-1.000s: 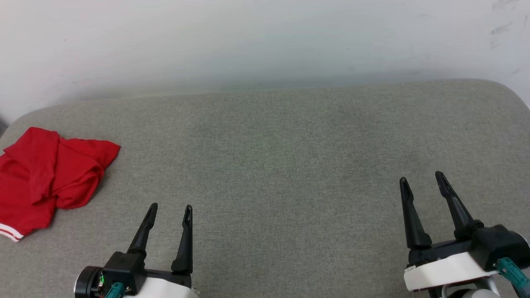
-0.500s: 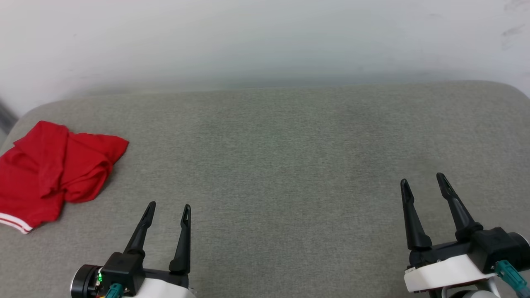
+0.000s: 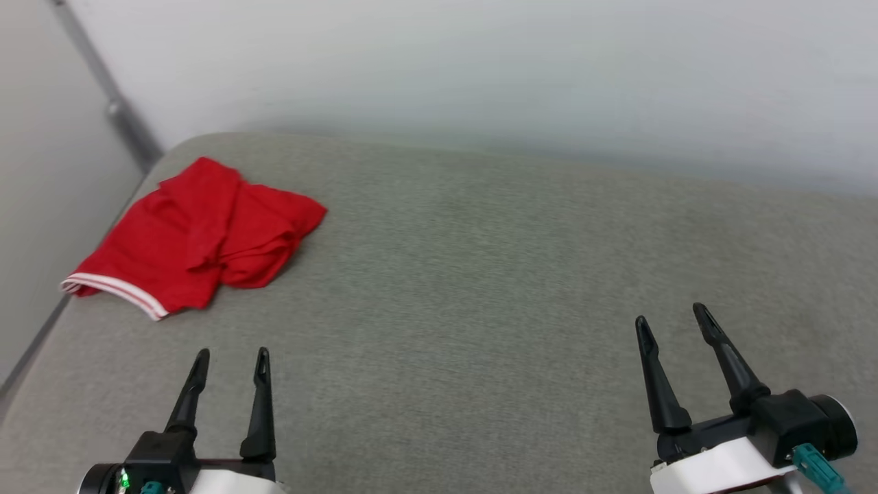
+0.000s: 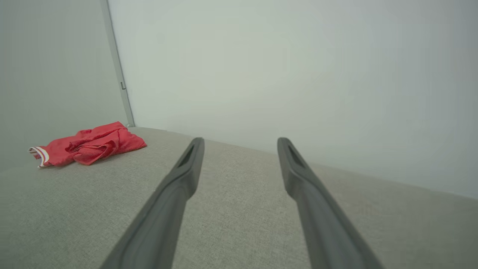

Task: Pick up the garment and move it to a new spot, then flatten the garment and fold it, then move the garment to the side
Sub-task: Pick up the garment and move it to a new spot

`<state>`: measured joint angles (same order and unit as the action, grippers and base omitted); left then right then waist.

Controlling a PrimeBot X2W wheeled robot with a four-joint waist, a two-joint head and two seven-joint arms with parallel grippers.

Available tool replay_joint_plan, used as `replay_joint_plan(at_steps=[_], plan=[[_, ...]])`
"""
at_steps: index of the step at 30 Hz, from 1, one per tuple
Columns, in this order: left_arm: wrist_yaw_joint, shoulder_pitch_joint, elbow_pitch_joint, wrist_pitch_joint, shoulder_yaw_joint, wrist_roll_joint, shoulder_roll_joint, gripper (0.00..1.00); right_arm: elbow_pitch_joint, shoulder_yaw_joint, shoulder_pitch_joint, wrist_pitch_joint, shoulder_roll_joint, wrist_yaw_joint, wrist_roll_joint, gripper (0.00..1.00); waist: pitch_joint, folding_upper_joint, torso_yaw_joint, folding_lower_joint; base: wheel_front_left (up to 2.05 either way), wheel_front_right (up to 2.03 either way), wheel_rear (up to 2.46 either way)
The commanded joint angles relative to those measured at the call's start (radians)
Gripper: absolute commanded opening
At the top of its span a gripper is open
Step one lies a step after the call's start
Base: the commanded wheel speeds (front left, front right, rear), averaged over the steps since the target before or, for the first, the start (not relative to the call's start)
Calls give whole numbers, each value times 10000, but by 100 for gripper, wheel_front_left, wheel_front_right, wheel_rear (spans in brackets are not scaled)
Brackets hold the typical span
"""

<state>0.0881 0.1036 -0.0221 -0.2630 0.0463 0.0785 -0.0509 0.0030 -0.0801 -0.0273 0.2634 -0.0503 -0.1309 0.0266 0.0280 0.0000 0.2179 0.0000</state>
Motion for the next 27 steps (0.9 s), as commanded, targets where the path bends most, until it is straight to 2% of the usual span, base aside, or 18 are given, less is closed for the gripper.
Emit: replay_joint_plan(at_steps=[1, 6, 14, 22, 27], plan=[[15, 128, -47, -28, 65, -50, 5, 100, 18, -35, -132, 21, 4, 5, 43, 100, -221, 0, 608, 0, 0, 0, 0], [72, 409, -188, -28, 296, -120, 6, 100, 56, -298, -196, 21, 4, 5, 121, 100, -410, 0, 1366, 0, 0, 0, 0], [220, 846, -427, -28, 520, -117, 8, 100, 93, -589, -289, 21, 5, 3, 263, 100, -568, 0, 2207, 0, 0, 0, 0], [280, 772, -658, -28, 419, -246, 7, 100, 149, -714, -315, 21, 2, 5, 336, 100, -550, 0, 2591, 0, 0, 0, 0], [152, 803, -655, -28, 475, -212, 7, 100, 202, -811, -239, 21, 4, 3, 629, 100, -493, 0, 2626, 0, 0, 0, 0]])
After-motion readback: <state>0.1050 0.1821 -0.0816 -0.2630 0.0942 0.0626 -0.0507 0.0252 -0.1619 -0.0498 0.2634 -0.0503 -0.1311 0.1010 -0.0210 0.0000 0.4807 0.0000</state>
